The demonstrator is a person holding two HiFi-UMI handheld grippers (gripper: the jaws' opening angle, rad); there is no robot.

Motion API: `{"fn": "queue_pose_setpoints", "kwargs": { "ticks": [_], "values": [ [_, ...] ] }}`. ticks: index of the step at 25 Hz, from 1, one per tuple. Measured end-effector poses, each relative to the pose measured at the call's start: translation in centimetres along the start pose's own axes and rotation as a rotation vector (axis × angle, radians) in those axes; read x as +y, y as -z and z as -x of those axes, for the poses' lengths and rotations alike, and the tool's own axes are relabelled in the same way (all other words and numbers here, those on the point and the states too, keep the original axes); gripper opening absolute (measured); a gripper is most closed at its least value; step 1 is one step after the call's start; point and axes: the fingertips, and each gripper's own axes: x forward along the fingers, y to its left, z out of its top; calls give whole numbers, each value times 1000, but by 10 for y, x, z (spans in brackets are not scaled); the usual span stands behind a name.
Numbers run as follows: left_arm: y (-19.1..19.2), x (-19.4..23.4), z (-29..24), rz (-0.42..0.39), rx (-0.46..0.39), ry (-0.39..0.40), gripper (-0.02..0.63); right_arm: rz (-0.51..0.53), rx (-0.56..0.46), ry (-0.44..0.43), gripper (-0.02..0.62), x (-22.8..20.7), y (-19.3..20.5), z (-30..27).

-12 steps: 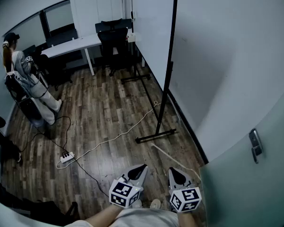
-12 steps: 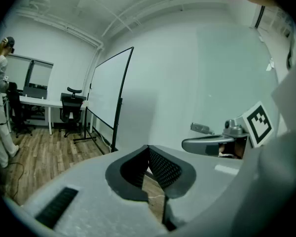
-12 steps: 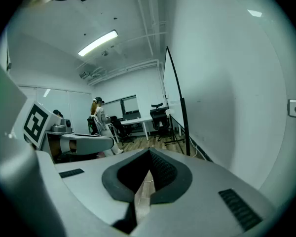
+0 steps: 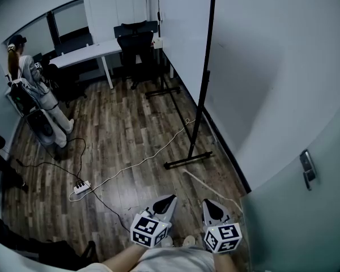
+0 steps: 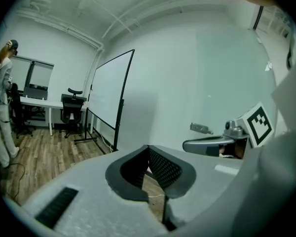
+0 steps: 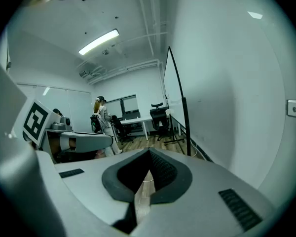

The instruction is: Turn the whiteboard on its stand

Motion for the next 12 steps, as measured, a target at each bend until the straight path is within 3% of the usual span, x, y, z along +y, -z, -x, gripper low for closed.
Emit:
{"fn": "queue_pose_setpoints", "kwargs": {
  "ticks": [12],
  "values": [
    [5, 14, -11, 6, 18, 31, 11, -41, -70, 34, 5, -5, -2, -13]
  ]
}}
